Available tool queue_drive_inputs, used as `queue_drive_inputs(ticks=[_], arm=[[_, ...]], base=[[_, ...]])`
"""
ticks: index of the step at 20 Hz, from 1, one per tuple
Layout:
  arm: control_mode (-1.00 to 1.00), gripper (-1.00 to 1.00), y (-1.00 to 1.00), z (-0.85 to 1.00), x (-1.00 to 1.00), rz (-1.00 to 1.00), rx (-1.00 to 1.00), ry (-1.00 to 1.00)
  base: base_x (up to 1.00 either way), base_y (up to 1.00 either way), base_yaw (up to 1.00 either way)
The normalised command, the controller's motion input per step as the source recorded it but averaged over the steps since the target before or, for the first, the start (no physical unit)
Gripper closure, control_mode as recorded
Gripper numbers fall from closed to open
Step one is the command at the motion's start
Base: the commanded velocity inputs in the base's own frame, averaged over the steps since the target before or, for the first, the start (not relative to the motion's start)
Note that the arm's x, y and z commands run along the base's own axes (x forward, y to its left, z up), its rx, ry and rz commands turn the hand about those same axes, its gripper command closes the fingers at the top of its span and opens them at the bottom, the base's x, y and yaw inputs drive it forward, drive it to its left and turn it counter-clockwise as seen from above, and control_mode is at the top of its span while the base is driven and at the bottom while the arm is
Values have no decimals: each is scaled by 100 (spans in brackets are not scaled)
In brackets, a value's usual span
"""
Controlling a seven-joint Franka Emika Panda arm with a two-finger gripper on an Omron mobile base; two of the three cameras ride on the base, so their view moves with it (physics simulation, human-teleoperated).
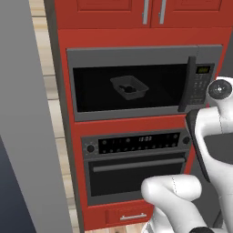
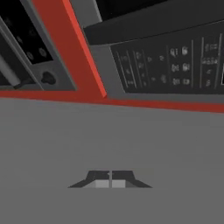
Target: Place the tupperware containing the shrimp and mushroom meal in the microwave. Close the microwave door and press the start button to reheat the meal.
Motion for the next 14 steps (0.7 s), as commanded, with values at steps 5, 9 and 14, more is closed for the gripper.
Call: queue_drive_inputs(ticks=[5,9,14], arm=[[-100,100,-16,-13,8,-8,-1,0],[-100,100,-11,0,2,0,0,-1],[-100,100,-1,0,0,11,0,-2]], base=[[0,0,0],[0,0,0],[0,0,0]])
